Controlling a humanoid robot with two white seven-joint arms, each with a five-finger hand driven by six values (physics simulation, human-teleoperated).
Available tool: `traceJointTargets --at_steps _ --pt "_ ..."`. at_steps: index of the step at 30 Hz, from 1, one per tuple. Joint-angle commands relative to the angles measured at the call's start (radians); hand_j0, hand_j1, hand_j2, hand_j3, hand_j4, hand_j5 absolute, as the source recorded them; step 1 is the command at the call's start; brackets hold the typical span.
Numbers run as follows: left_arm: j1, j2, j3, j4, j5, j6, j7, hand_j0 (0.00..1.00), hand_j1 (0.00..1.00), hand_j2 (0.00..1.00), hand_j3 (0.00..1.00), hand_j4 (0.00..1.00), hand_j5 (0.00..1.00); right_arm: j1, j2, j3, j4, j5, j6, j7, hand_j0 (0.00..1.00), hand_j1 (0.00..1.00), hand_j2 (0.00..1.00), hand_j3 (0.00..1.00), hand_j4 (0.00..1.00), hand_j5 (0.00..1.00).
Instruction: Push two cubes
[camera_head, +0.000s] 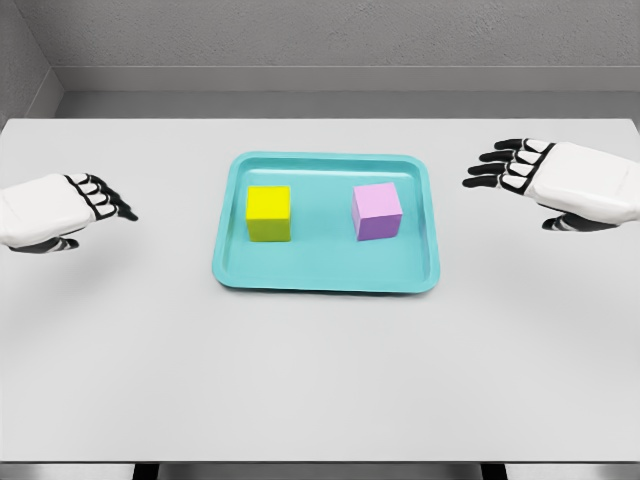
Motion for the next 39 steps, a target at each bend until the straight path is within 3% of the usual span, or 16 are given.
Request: traceJointTargets --at_steps 1,11,12,14,16,18,21,22,26,28,29,39 --pt "0.0 0.001 0.0 0.0 0.005 0.001 -0.003 0.78 0.78 0.78 0.78 0.78 0.78 0.0 0.007 0.001 0.009 -0.005 0.001 0.0 1.0 1.0 1.0 1.0 1.0 1.0" --pt "-0.009 -0.05 -0.006 0.008 -0.012 0.001 -0.081 0.79 0.79 0.79 0.79 0.79 0.79 -0.005 0.007 0.02 0.021 -0.018 0.001 -0.003 1.0 1.0 1.0 1.0 1.0 1.0" --pt "-0.012 -0.056 -0.006 0.014 -0.012 0.001 -0.093 0.79 0.79 0.79 0.79 0.79 0.79 -0.018 0.009 0.018 0.021 -0.008 0.001 0.035 1.0 1.0 1.0 1.0 1.0 1.0" --pt "-0.021 -0.065 -0.006 0.018 -0.019 0.001 -0.111 0.79 0.79 0.79 0.79 0.79 0.79 -0.06 0.029 0.018 0.017 -0.013 0.001 0.23 1.0 1.0 1.0 1.0 1.0 1.0" --pt "-0.046 -0.079 -0.007 0.046 -0.019 0.001 -0.125 0.79 0.79 0.79 0.79 0.79 0.79 -0.089 0.058 0.02 0.023 -0.005 0.001 0.313 0.97 0.97 0.97 0.97 0.97 0.97" --pt "-0.066 -0.093 -0.007 0.068 -0.021 0.001 -0.138 0.79 0.79 0.79 0.79 0.79 0.79 -0.123 0.084 0.023 0.035 0.024 0.001 0.374 0.87 0.87 0.87 0.87 0.87 0.87" --pt "-0.116 -0.116 -0.048 0.091 -0.021 0.001 -0.162 0.79 0.79 0.79 0.79 0.79 0.79 -0.13 0.157 0.024 0.081 0.105 0.001 0.376 0.77 0.77 0.77 0.77 0.77 0.77" --pt "-0.132 -0.116 -0.072 0.092 -0.019 0.001 -0.168 0.79 0.79 0.79 0.79 0.79 0.79 -0.133 0.174 0.024 0.1 0.125 0.001 0.376 0.69 0.69 0.69 0.69 0.69 0.69" --pt "-0.155 -0.117 -0.088 0.101 -0.019 0.001 -0.173 0.79 0.79 0.79 0.79 0.79 0.79 -0.138 0.297 0.024 0.198 0.157 0.001 0.374 0.69 0.69 0.69 0.69 0.69 0.69" --pt "-0.189 -0.131 -0.116 0.11 -0.019 0.001 -0.173 0.79 0.79 0.79 0.79 0.79 0.79 -0.138 0.319 0.02 0.221 0.156 0.001 0.373 0.67 0.67 0.67 0.67 0.67 0.67" --pt "-0.213 -0.157 -0.141 0.127 -0.024 0.001 -0.174 0.79 0.79 0.79 0.79 0.79 0.79 -0.138 0.339 0.023 0.248 0.157 0.001 0.373 0.6 0.6 0.6 0.6 0.6 0.6" --pt "-0.282 -0.2 -0.211 0.13 -0.032 0.001 -0.19 0.79 0.79 0.79 0.79 0.79 0.79 -0.138 0.411 0.015 0.314 0.154 0.001 0.368 0.6 0.6 0.6 0.6 0.6 0.6"
